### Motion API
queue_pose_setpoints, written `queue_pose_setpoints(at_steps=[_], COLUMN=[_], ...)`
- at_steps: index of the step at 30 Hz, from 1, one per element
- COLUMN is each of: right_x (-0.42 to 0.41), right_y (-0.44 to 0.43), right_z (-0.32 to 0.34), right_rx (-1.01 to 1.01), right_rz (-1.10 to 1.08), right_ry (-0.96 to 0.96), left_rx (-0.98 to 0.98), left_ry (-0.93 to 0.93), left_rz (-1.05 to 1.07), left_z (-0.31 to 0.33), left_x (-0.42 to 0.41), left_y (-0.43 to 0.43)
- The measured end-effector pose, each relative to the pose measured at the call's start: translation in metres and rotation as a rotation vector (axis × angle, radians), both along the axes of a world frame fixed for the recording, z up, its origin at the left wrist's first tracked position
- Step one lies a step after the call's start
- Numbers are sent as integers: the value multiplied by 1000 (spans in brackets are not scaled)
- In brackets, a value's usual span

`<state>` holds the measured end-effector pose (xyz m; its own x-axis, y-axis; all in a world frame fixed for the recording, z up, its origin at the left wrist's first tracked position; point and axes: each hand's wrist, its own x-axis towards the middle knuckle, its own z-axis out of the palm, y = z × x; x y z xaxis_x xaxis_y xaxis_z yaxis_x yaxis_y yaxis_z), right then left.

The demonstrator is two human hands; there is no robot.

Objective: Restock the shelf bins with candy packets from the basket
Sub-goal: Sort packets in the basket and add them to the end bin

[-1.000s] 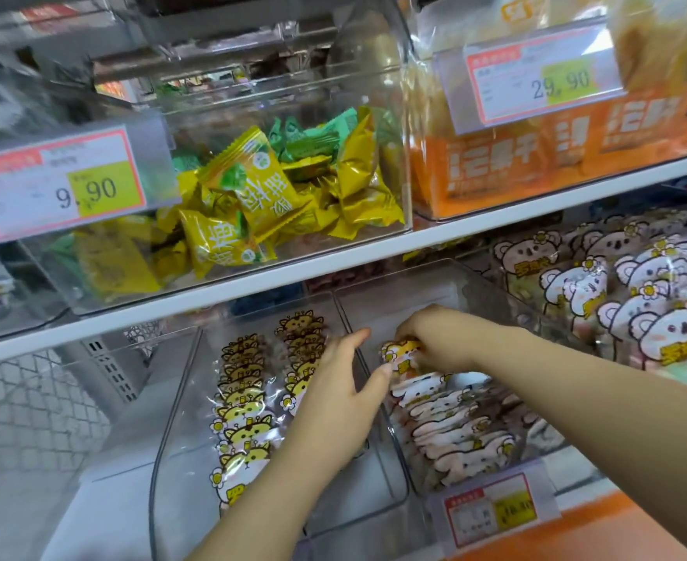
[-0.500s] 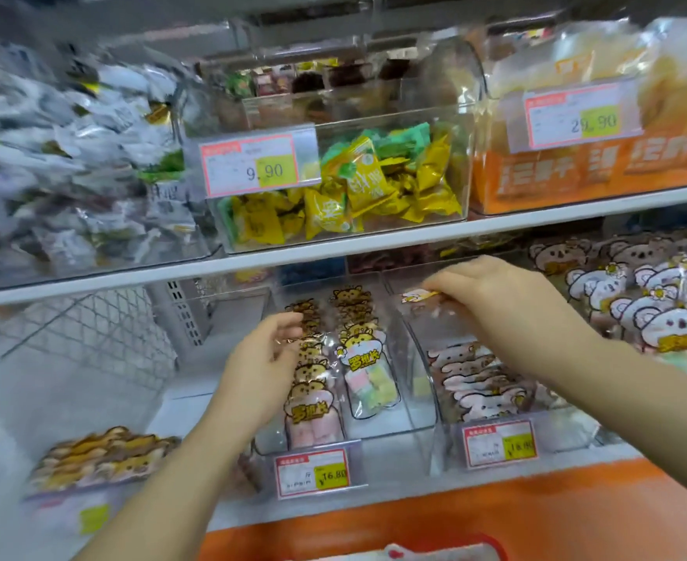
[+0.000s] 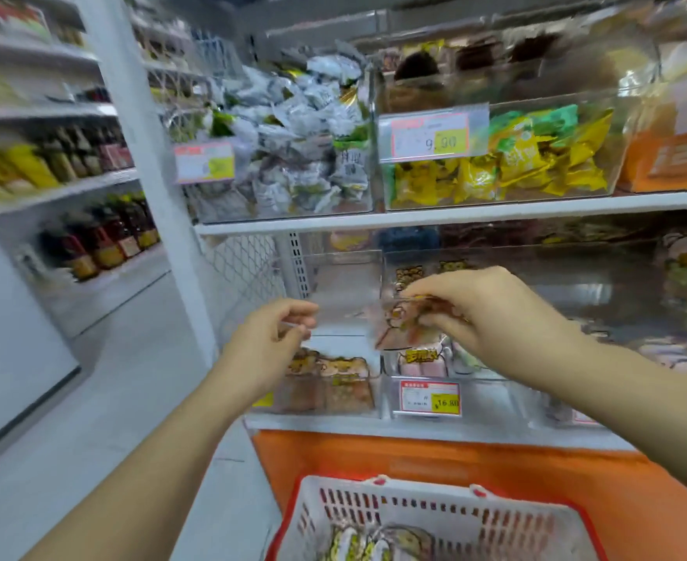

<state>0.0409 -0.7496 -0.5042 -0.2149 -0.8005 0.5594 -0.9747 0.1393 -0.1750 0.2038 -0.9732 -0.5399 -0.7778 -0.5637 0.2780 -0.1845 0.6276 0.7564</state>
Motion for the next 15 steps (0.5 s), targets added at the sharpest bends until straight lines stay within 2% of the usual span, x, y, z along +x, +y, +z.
queue_pose_setpoints(at_steps=[6, 10, 12, 15], right_x=[24, 21, 16, 6], right_y=[-55, -94, -116, -151], right_z=[3, 1, -6, -21], right_rx=[70, 59, 92, 162], right_rz=[0, -50, -90, -158], right_ry=[-73, -113, -119, -126], left_rx=[-40, -244, -294, -380], left_ry=[-78, -91, -50, -85], left_rz=[65, 135, 153, 173], left_z=[-16, -42, -54, -63], left_x=[48, 52, 51, 45], left_y=[-29, -42, -44, -53])
